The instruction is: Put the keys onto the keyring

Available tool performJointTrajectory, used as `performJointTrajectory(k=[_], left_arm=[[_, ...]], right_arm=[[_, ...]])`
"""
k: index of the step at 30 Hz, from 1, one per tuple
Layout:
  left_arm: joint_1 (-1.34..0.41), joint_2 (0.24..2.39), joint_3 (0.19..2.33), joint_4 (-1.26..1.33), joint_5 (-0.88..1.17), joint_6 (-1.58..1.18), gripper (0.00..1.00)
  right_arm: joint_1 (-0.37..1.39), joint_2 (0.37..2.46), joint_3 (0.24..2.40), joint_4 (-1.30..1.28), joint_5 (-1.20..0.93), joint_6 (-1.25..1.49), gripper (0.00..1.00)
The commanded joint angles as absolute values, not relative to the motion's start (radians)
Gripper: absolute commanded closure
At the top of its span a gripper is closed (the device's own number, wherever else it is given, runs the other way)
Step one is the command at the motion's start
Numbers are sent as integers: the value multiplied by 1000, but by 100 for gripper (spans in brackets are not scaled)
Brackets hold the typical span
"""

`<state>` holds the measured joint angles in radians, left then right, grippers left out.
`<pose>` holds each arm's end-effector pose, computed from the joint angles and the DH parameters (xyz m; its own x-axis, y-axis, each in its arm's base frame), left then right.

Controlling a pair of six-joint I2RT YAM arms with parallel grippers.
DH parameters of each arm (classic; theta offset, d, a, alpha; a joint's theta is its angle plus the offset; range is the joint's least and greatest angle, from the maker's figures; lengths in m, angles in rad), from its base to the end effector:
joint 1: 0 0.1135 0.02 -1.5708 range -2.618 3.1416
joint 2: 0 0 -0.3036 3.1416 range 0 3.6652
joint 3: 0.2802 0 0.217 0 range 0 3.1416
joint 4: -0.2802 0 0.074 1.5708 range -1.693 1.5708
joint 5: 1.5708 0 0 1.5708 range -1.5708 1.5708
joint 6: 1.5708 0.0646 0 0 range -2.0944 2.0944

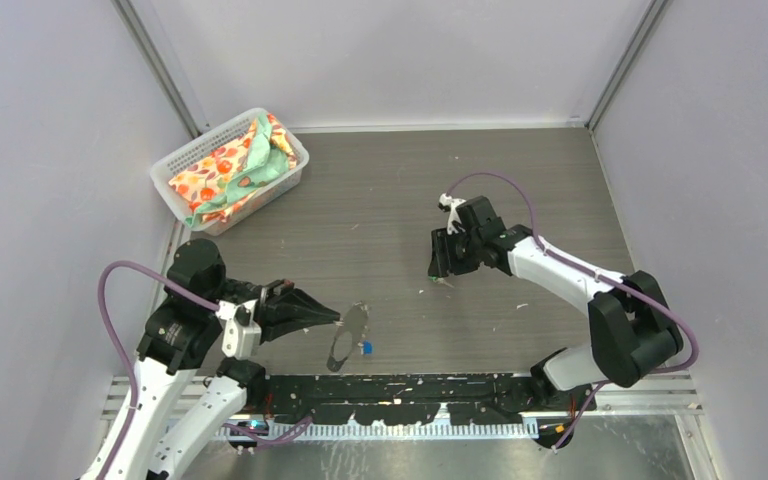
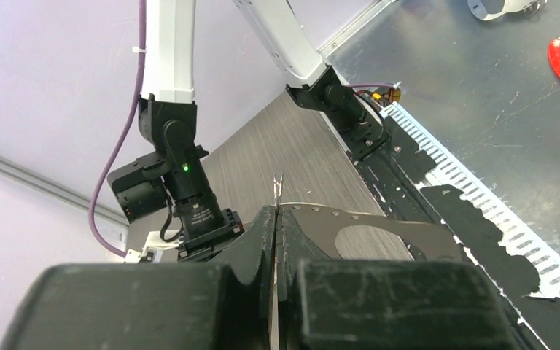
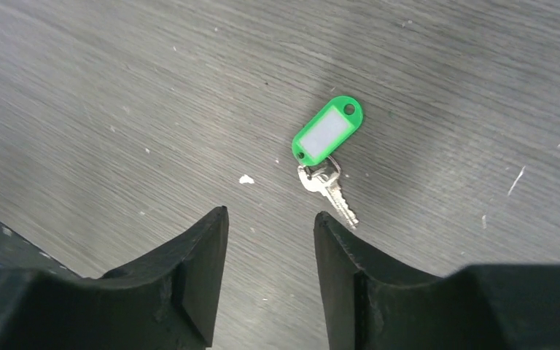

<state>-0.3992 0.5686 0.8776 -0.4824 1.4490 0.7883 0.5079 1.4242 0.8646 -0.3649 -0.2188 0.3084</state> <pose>-0.0017 -0.0689 0.3834 0.5602 -0.1428 -0.8159 0.7812 -0.2366 0.5778 0.2263 0.1420 0.2446 -0.8434 -0.1303 -0.5212 -0.3494 0.8700 0.3479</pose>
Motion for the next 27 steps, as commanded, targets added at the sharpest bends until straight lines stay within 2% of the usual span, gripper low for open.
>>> performJointTrajectory(k=[1, 6, 14, 27], left_arm=[[-402, 564, 894, -446, 1444, 744, 100], [-402, 567, 900, -445, 1442, 740, 100], [-402, 568, 908, -446, 1427, 729, 100], [-402, 572, 920, -446, 1410, 729, 100]], right_arm=[[511, 1426, 854, -325, -244, 70, 45], [509, 1469, 836, -299, -252, -95, 39], [510, 1556, 915, -363, -319, -191, 45], [529, 1692, 1035, -462, -309, -212, 54]])
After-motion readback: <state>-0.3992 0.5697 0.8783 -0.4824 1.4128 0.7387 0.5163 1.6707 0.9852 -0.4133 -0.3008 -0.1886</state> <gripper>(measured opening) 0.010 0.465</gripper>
